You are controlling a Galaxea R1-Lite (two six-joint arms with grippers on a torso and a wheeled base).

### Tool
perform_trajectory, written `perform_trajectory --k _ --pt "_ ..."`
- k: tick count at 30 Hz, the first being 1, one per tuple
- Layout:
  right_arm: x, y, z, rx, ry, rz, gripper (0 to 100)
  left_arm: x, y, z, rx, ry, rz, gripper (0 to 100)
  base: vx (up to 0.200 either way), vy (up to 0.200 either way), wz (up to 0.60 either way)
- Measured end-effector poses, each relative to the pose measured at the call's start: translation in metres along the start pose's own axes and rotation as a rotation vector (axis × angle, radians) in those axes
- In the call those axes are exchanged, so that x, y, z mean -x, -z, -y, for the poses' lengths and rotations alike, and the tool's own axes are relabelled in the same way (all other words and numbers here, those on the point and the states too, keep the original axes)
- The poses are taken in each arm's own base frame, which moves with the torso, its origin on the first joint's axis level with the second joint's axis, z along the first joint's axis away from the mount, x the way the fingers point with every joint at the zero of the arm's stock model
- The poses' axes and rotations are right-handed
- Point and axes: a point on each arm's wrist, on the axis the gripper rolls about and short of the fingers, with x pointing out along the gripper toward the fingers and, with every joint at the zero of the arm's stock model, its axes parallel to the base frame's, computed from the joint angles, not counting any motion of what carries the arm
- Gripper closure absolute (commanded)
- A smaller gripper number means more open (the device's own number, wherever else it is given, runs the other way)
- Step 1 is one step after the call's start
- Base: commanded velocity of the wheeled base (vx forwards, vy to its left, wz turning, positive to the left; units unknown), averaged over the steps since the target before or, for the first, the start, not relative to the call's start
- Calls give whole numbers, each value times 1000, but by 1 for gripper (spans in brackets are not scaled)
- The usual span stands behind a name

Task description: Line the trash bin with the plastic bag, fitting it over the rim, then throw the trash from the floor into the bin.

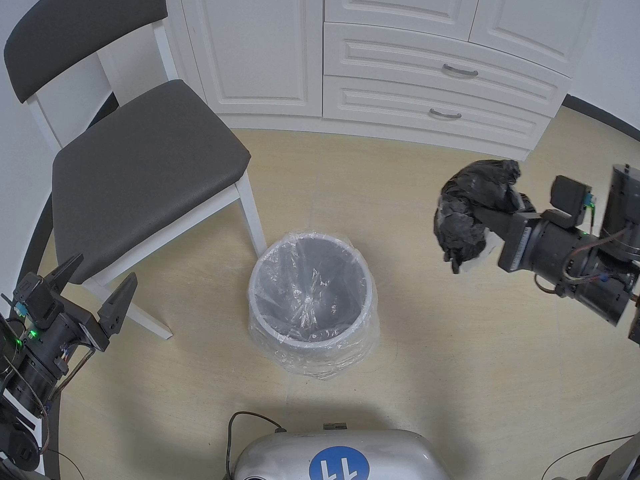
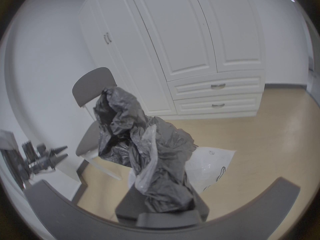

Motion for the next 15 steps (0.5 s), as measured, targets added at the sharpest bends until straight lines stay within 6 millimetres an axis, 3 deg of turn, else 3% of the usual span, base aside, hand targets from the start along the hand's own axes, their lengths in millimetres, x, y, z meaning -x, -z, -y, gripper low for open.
perform_trajectory --k 8,15 --pt "-58 4 -48 -315 -19 -67 100 0 1 2 -1 13 -14 0 0 0 0" --pt "-110 33 -78 -475 -10 -137 100 1 1 3 -8 19 -13 0 0 0 0"
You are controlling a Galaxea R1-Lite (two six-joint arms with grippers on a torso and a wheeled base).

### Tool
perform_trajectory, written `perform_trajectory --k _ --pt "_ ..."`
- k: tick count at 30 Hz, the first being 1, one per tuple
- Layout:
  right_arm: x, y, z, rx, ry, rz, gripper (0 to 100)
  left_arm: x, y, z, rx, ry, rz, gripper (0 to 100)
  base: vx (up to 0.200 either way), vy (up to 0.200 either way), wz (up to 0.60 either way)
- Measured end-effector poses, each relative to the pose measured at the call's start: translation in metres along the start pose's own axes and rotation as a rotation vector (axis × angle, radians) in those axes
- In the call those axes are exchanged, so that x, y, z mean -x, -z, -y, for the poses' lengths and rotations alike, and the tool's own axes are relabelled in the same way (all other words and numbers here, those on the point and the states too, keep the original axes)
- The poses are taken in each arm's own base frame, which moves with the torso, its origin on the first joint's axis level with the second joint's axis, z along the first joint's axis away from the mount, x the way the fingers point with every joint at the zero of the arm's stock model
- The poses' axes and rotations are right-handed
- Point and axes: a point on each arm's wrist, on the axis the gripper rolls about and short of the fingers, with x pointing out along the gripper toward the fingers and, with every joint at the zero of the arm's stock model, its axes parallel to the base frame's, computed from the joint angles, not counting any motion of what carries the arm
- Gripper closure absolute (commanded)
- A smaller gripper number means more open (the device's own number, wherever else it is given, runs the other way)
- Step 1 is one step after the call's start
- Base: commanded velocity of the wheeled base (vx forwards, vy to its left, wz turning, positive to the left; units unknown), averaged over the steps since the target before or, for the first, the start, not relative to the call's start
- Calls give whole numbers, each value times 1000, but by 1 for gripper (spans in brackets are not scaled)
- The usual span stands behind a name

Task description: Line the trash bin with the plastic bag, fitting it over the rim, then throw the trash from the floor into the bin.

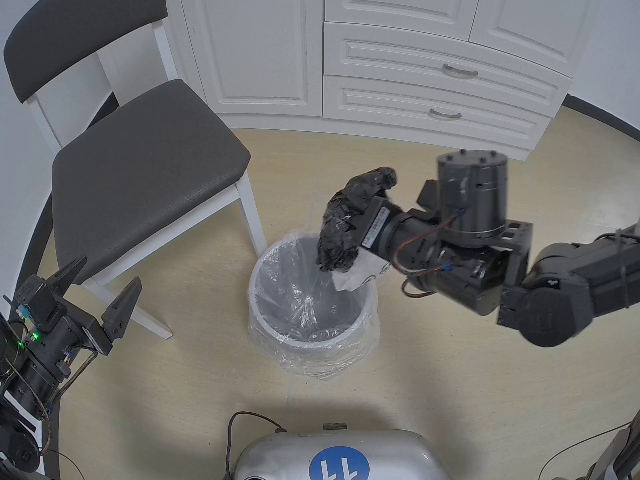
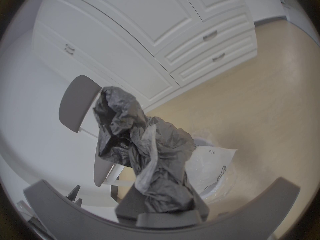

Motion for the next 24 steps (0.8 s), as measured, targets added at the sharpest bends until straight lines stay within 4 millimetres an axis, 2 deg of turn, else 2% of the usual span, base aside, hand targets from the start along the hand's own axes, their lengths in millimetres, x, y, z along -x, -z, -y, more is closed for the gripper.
perform_trajectory --k 6,13,18,24 --pt "-36 36 5 -30 47 -76 100 0 0 0 -11 3 1 0 0 0 0" --pt "-66 72 15 -89 79 -122 100 0 0 2 -11 15 1 0 0 0 0" --pt "-87 86 24 -141 61 -90 100 0 0 3 -10 17 -1 0 0 0 0" --pt "-110 91 43 -193 1 10 100 0 0 3 -9 18 -2 0 0 0 0"
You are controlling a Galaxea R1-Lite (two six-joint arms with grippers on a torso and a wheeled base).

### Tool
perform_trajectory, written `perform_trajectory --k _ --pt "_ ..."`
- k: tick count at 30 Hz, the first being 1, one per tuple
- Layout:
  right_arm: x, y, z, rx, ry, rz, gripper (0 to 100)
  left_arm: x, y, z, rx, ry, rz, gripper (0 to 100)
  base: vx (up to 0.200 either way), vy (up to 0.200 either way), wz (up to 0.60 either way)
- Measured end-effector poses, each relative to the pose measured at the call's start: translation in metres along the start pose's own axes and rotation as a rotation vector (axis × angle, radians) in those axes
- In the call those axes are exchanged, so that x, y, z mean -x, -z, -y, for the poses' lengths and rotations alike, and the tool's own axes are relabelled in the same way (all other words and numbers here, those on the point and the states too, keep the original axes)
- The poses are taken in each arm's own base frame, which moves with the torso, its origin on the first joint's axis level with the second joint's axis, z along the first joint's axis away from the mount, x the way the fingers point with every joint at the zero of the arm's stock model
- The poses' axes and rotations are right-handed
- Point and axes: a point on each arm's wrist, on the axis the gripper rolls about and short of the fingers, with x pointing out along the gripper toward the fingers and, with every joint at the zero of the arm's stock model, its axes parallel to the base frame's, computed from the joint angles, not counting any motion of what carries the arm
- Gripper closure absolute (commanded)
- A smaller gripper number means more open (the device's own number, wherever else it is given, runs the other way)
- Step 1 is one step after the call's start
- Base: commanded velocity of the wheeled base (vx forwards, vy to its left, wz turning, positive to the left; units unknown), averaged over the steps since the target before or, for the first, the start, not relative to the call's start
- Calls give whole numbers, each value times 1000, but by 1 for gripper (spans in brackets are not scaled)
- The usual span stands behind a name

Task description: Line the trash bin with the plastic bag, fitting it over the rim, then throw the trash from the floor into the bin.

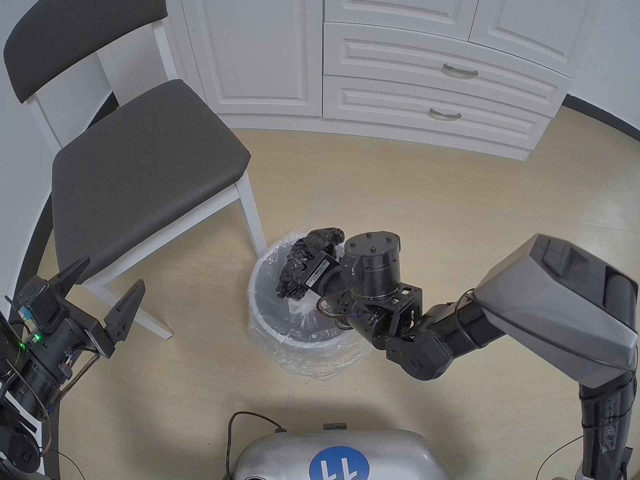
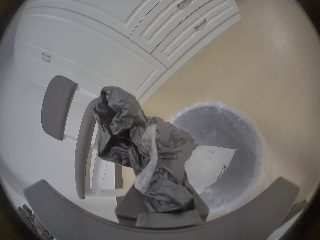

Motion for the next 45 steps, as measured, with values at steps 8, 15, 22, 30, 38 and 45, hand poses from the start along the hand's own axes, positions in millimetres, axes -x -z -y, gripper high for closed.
perform_trajectory --k 8,15,22,30,38,45 --pt "-24 12 42 -13 14 35 100 -1 1 0 2 0 -5 0 0 0 0" --pt "-33 22 62 -7 39 31 100 -1 2 0 2 -2 -10 0 0 0 0" --pt "-37 29 71 3 55 18 100 -1 2 0 2 -4 -12 0 0 0 0" --pt "-38 36 74 16 64 3 100 -2 2 0 2 -2 -14 0 0 0 0" --pt "-38 40 76 40 70 -7 100 -2 2 0 2 -2 -14 0 0 0 0" --pt "-39 43 78 43 73 -11 100 -2 2 0 2 -1 -14 0 0 0 0"
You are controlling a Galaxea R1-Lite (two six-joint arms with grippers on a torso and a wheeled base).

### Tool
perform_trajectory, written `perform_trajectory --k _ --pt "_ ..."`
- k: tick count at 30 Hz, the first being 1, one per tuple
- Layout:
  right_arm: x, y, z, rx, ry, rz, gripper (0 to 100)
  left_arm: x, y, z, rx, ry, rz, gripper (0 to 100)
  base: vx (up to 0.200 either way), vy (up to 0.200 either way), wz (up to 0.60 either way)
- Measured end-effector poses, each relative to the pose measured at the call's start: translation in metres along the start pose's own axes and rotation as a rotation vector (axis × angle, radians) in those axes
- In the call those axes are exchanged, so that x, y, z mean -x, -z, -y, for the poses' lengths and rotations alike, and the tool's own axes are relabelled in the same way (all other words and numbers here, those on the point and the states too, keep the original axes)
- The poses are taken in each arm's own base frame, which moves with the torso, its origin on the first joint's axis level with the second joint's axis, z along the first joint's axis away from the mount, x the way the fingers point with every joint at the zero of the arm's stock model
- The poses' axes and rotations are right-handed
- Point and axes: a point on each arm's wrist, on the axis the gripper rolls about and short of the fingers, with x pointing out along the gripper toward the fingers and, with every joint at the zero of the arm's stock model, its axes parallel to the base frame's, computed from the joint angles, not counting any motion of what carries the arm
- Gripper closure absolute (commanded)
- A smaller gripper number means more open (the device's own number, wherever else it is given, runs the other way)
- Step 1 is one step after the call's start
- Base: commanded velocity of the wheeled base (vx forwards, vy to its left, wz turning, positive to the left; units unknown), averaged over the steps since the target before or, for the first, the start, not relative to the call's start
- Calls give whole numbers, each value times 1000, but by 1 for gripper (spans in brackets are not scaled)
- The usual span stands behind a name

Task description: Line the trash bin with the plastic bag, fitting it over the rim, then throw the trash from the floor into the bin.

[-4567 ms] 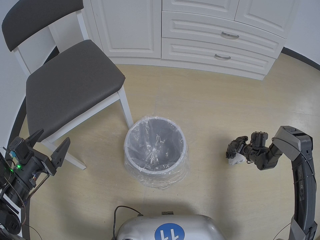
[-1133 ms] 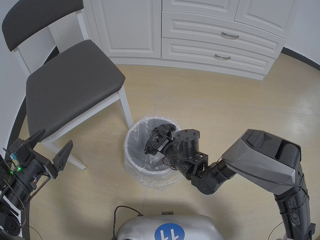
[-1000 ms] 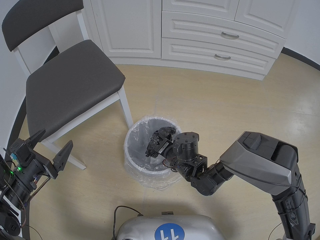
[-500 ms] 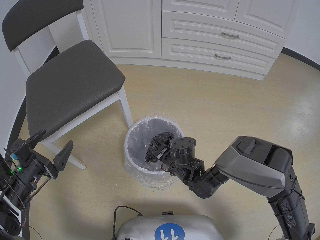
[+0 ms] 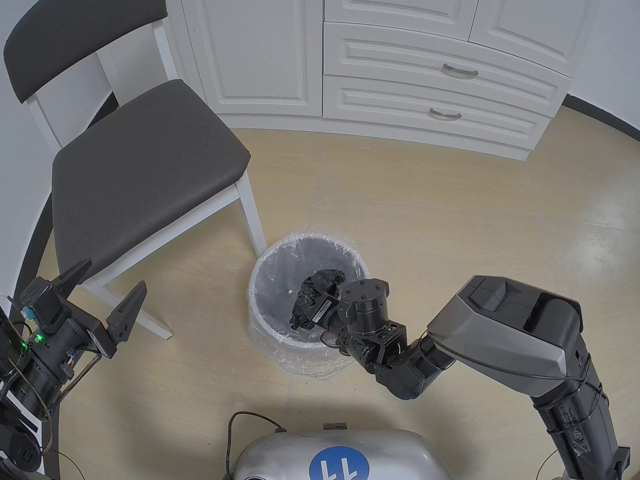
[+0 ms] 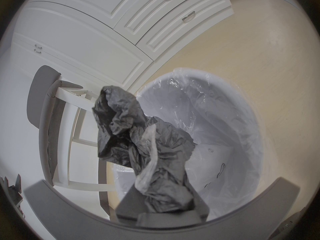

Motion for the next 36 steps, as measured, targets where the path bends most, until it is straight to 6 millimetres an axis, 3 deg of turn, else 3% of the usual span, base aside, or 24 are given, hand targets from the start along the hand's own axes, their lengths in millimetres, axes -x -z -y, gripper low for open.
perform_trajectory --k 8,9,26,36 --pt "1 0 0 2 3 -2 100 0 0 0 0 -1 1 0 0 0 0" --pt "1 0 0 3 3 -3 0 0 0 0 0 -1 2 0 0 0 0" --pt "5 -4 -6 18 -7 4 0 1 -1 0 0 -1 5 0 0 0 0" --pt "30 -27 -29 83 -47 30 0 1 -1 0 0 -1 6 0 0 0 0"
